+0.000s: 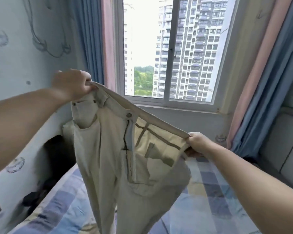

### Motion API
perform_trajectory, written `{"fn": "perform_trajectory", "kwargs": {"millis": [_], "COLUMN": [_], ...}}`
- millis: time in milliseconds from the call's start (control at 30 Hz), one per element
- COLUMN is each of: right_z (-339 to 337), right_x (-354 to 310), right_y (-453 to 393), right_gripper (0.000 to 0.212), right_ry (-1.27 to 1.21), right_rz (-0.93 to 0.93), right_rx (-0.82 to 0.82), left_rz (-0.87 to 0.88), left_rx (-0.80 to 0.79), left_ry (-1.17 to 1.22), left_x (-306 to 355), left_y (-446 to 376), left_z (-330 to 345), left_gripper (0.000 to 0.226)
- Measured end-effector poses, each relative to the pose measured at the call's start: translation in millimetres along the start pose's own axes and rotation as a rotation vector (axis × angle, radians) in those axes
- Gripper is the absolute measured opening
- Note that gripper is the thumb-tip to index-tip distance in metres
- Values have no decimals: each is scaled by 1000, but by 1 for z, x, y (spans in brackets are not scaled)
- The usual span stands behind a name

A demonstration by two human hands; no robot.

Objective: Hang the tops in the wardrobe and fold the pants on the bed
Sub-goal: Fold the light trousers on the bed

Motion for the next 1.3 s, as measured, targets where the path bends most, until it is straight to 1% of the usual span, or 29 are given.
{"fn": "perform_trajectory", "kwargs": {"millis": [100,167,267,333,367,400,467,533,600,633,667,733,800,867,967,1000,1033,1100,1167,1233,1300], "right_z": [-19,-30,-46,-56,-62,-66,-74,-81,-88,-90,-92,-90,-82,-72,-57,-51,-44,-33,-25,-22,-21], "right_x": [-31,-53,-89,-113,-122,-129,-136,-139,-135,-131,-126,-117,-109,-105,-99,-97,-94,-89,-82,-76,-72], "right_y": [-29,-43,-59,-63,-63,-66,-71,-75,-80,-83,-86,-89,-91,-89,-92,-95,-98,-103,-108,-112,-116], "right_gripper": [28,27,27,17,10,11,24,33,28,22,16,6,11,16,35,35,31,28,30,22,14], "right_ry": [-338,-517,-796,-949,-966,-942,-807,-555,-271,-205,-189,-220,-243,-164,-60,2,90,235,261,256,357], "right_rz": [-17,-47,-193,-333,-392,-427,-419,-378,-380,-382,-379,-351,-338,-373,-413,-412,-401,-360,-340,-341,-348], "right_rx": [51,94,172,163,155,180,293,444,589,617,607,496,397,374,300,272,260,305,392,431,429], "left_rz": [-73,-98,-90,-82,-83,-86,-80,-75,-75,-75,-78,-99,-114,-94,-41,-28,-18,-7,-21,-42,-68], "left_rx": [-6,-1,28,38,37,37,52,72,95,103,111,113,111,123,153,164,175,194,204,214,219], "left_ry": [-38,-57,-80,-80,-74,-69,-71,-80,-106,-117,-117,-82,-72,-94,-121,-135,-147,-165,-188,-199,-200], "left_x": [-11,-15,-12,-6,-2,2,9,11,10,8,6,5,9,13,17,18,19,18,12,1,-10], "left_y": [-9,-13,-22,-29,-32,-35,-41,-45,-46,-46,-47,-48,-53,-58,-63,-64,-65,-66,-65,-61,-57], "left_z": [5,7,6,3,2,1,-1,0,1,2,3,3,1,-5,-16,-21,-25,-34,-44,-53,-58], "left_gripper": [36,35,35,37,39,42,46,47,46,46,46,45,43,43,43,41,40,39,40,40,40]}}
Point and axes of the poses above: each hand's wrist, its own y-axis away from the middle knuckle, its own z-axis out of the palm, x = y × z, the point moved 1 cm from there along -y, towards the middle knuckle, and after that the axes turned 4 degrees about -z, right-handed, at the moved point
